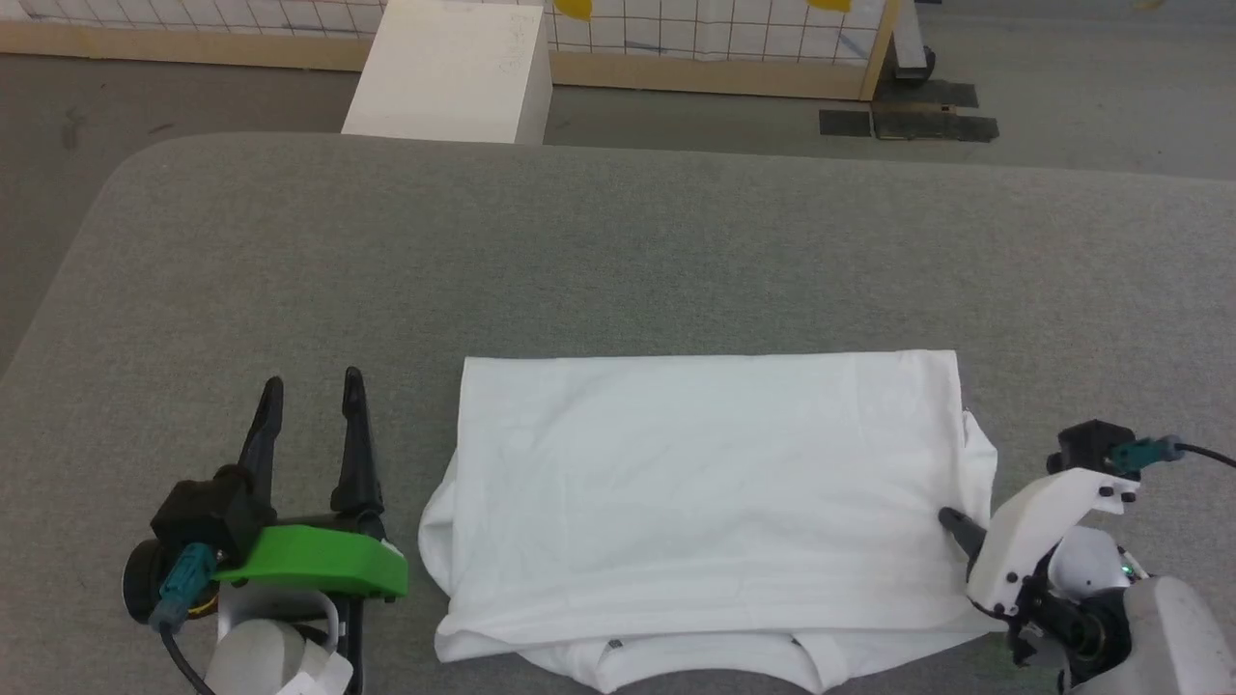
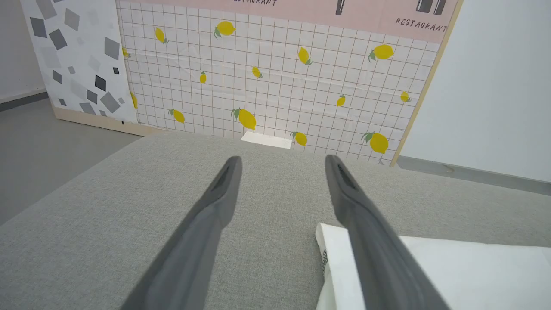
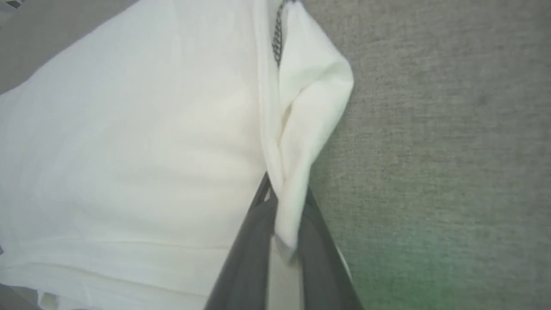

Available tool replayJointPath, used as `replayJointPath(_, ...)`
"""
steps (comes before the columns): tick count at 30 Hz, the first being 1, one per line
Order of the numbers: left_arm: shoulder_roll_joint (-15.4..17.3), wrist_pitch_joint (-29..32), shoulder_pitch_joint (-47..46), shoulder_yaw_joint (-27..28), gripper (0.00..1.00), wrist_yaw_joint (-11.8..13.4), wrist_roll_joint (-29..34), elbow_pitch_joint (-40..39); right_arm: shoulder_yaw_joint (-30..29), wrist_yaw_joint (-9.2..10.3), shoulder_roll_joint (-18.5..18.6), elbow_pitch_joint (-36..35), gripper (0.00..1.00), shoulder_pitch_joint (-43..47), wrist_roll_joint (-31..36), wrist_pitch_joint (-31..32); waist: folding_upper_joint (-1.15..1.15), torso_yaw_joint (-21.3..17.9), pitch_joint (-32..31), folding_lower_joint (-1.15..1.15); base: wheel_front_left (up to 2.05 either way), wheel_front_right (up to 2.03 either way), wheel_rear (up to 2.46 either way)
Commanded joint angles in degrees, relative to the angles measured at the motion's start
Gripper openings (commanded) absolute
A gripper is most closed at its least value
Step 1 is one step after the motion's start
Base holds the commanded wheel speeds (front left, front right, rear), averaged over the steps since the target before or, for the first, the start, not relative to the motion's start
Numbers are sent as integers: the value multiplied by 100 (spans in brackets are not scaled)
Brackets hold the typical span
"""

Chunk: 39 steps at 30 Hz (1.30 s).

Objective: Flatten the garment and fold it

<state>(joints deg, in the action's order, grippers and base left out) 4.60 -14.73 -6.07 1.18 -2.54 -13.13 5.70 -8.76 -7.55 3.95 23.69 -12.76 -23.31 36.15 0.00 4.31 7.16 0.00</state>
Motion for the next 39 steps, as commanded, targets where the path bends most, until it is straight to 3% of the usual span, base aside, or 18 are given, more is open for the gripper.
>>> replayJointPath(1, -50, -27, -3, 34, 100, -39, 40, 9, 56, 6, -107, 25, 0, 186, 28, -38, 0, -21, -10, 0, 0, 0, 0)
replayJointPath(5, -93, -27, 62, 75, 100, -56, 81, 6, -276, 6, -107, -278, 0, 316, 343, -344, 0, -59, -31, 0, 0, 0, 0)
replayJointPath(14, -143, -27, 110, 85, 100, -101, 124, 13, -1767, 6, -107, -901, 0, 689, 1467, -738, 0, -109, -24, 0, 0, 0, 0)
replayJointPath(19, -155, -27, 110, 72, 100, -118, 150, 38, -1902, 6, -107, -1242, 0, 752, 1688, -806, 0, -139, -28, 0, 0, 0, 0)
replayJointPath(24, -161, -27, 129, 35, 100, -142, 166, 102, -1284, 6, -107, -2119, 0, 1004, 1561, -549, 0, -135, -104, 0, 0, 0, 0)
replayJointPath(32, -167, -27, 155, -14, 100, -166, 183, 136, 710, 6, -107, -3864, 0, 1241, 1381, 282, 0, -84, -162, 0, 0, 0, 0)
replayJointPath(36, -168, -27, 119, -29, 100, -178, 180, 135, 1803, 6, -107, -3953, 0, 923, 1471, 497, 0, -17, -96, 0, 0, 0, 0)
replayJointPath(39, -170, -27, 22, -80, 100, -191, 162, 158, 2593, 6, -107, -3438, 0, 514, 1365, 524, 0, 115, 30, 0, 0, 0, 0)
